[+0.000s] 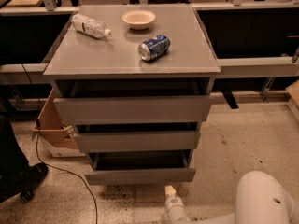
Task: Close bottom drawer
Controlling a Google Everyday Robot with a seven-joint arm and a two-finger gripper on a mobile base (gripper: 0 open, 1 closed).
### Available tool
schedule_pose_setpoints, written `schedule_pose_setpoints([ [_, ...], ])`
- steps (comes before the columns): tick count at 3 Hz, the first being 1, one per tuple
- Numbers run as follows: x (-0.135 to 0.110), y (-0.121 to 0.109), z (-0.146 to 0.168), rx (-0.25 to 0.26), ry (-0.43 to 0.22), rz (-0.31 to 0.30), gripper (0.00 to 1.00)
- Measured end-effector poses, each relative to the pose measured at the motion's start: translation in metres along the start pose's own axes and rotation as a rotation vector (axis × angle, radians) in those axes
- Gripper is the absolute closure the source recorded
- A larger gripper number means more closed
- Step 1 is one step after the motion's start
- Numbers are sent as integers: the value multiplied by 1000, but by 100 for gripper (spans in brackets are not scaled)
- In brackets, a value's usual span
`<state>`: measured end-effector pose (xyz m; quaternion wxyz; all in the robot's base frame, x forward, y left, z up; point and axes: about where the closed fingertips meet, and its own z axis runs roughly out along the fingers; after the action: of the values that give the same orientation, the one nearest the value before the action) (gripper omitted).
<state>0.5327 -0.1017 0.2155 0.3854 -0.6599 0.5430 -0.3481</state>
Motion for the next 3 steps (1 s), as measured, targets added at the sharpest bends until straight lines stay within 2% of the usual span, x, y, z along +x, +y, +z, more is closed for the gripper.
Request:
schedule_pose_setpoints([
  [1,0,0,0,0,4,-3,51],
  [2,-24,9,-12,14,-13,-80,28],
  [3,-37,9,-31,83,38,-260,32],
])
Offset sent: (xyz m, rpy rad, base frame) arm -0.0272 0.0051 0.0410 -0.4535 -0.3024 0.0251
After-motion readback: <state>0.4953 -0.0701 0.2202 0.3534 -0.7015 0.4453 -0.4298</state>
